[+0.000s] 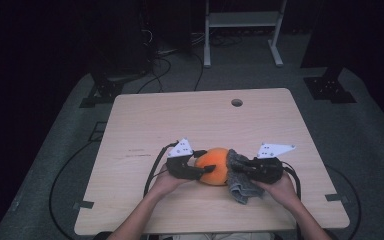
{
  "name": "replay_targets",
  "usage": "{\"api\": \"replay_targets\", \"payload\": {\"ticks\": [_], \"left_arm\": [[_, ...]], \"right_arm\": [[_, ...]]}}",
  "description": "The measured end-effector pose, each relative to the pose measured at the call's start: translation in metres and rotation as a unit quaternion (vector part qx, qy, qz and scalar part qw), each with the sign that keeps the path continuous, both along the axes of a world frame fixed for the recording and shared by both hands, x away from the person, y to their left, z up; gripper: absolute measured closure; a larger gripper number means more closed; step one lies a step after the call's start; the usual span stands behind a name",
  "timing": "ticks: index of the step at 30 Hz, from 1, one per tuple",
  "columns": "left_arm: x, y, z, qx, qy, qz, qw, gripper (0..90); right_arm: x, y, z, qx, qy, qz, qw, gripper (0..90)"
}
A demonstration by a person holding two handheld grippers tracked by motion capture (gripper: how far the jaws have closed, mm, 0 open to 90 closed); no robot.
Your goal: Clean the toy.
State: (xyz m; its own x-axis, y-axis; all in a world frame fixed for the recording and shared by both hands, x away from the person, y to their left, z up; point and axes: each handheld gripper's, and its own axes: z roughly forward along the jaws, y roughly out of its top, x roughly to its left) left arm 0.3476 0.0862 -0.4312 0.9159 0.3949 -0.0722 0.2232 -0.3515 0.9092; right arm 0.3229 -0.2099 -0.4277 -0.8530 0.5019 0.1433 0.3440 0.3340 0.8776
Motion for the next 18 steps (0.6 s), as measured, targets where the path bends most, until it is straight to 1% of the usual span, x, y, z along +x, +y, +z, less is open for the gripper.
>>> {"api": "replay_targets", "payload": {"ticks": [1, 2, 6, 7, 8, 9, 10, 11, 12, 13, 14, 15, 16, 17, 18], "left_arm": [[-0.003, -0.001, -0.001, 0.008, -0.006, -0.004, 0.9999, 38.2], [-0.005, -0.001, -0.001, 0.012, -0.011, -0.006, 0.9999, 38.4], [-0.006, 0.003, -0.002, 0.012, -0.009, -0.016, 0.9998, 38.7], [-0.007, 0.005, -0.002, 0.011, -0.007, -0.022, 0.9997, 38.9], [-0.009, 0.006, -0.003, 0.011, -0.007, -0.026, 0.9996, 39.0], [-0.010, 0.006, -0.003, 0.009, -0.003, -0.032, 0.9994, 39.0], [-0.012, 0.005, -0.004, 0.011, -0.003, -0.039, 0.9992, 39.0], [-0.014, 0.004, -0.004, 0.018, -0.006, -0.046, 0.9987, 39.0], [-0.016, 0.003, -0.003, 0.021, -0.009, -0.049, 0.9985, 39.0], [-0.017, 0.002, -0.003, 0.024, -0.013, -0.050, 0.9984, 38.9], [-0.018, 0.003, -0.003, 0.025, -0.011, -0.051, 0.9983, 38.7], [-0.018, 0.004, -0.002, 0.021, -0.006, -0.051, 0.9984, 37.4], [-0.018, 0.005, -0.001, 0.017, 0.000, -0.053, 0.9985, 34.6], [-0.017, 0.008, 0.001, 0.002, 0.015, -0.051, 0.9986, 29.5], [-0.014, 0.011, 0.002, -0.019, 0.034, -0.046, 0.9982, 23.9]], "right_arm": [[-0.001, -0.002, -0.002, -0.004, 0.004, 0.000, 1.0000, 80.0], [-0.002, -0.007, -0.006, -0.009, 0.010, -0.004, 0.9999, 80.0], [-0.007, -0.020, -0.012, -0.039, 0.025, -0.021, 0.9987, 79.9], [-0.008, -0.022, -0.013, -0.041, 0.028, -0.022, 0.9985, 79.9], [-0.009, -0.026, -0.012, -0.033, 0.029, -0.024, 0.9988, 79.9], [-0.010, -0.029, -0.010, -0.019, 0.028, -0.023, 0.9992, 79.9], [-0.011, -0.029, -0.005, -0.004, 0.023, -0.020, 0.9995, 79.8], [-0.011, -0.027, 0.000, 0.013, 0.015, -0.016, 0.9997, 79.8], [-0.011, -0.023, 0.006, 0.026, 0.008, -0.010, 0.9996, 79.8], [-0.010, -0.019, 0.009, 0.034, 0.003, -0.005, 0.9994, 79.8], [-0.009, -0.013, 0.013, 0.036, -0.004, 0.002, 0.9993, 79.8], [-0.007, -0.004, 0.015, 0.023, -0.010, 0.009, 0.9996, 79.8], [-0.006, 0.003, 0.014, 0.009, -0.012, 0.013, 0.9998, 79.8], [-0.006, 0.007, 0.013, 0.003, -0.014, 0.015, 0.9998, 79.8], [-0.006, 0.010, 0.011, 0.000, -0.014, 0.017, 0.9998, 79.9]]}}
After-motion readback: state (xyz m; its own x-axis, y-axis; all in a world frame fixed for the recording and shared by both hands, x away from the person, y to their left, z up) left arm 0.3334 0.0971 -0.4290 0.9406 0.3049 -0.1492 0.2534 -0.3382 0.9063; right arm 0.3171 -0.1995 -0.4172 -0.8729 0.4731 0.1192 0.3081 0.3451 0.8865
